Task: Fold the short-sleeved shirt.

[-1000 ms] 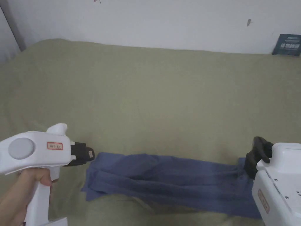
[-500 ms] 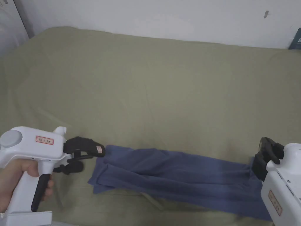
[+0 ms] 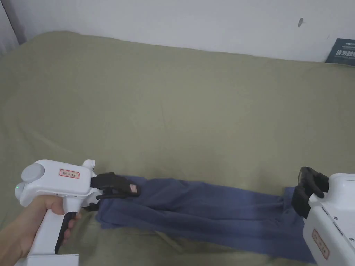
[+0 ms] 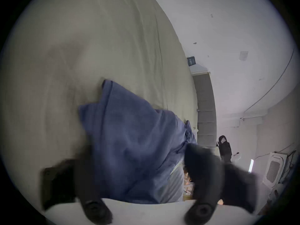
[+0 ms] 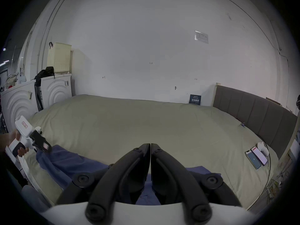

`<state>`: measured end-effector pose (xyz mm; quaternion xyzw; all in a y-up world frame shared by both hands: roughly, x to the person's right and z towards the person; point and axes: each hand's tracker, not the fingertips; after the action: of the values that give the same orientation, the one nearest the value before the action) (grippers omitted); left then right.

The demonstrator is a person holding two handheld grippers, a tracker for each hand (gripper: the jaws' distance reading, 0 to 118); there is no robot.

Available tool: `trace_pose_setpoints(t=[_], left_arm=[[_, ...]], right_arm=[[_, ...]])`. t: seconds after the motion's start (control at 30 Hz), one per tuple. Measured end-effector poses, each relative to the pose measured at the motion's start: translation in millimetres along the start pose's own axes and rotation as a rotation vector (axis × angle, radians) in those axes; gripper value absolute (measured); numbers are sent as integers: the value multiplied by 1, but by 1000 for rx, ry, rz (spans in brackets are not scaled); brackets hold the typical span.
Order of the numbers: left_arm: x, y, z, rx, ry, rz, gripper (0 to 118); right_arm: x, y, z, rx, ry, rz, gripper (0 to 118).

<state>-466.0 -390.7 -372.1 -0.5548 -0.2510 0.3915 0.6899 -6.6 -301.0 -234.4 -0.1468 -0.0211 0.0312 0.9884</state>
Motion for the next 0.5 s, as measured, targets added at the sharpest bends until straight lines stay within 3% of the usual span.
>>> trace_pose_setpoints(t=[0.03,0.07,0.13,0.5], left_arm=[[-2,-1,-4,18,98,-6,8],[-3,-5,-9,29,175,-25,7],[-18,1,-6,35,31,58,7],[-10,-14,72,194,144,42,7]], right_arm=[[0,0,2,2,1,1,8],[1,1,4,4,3,1,8],[1,3,6,2,7,3,8],[1,15,22,54,15,4,8]])
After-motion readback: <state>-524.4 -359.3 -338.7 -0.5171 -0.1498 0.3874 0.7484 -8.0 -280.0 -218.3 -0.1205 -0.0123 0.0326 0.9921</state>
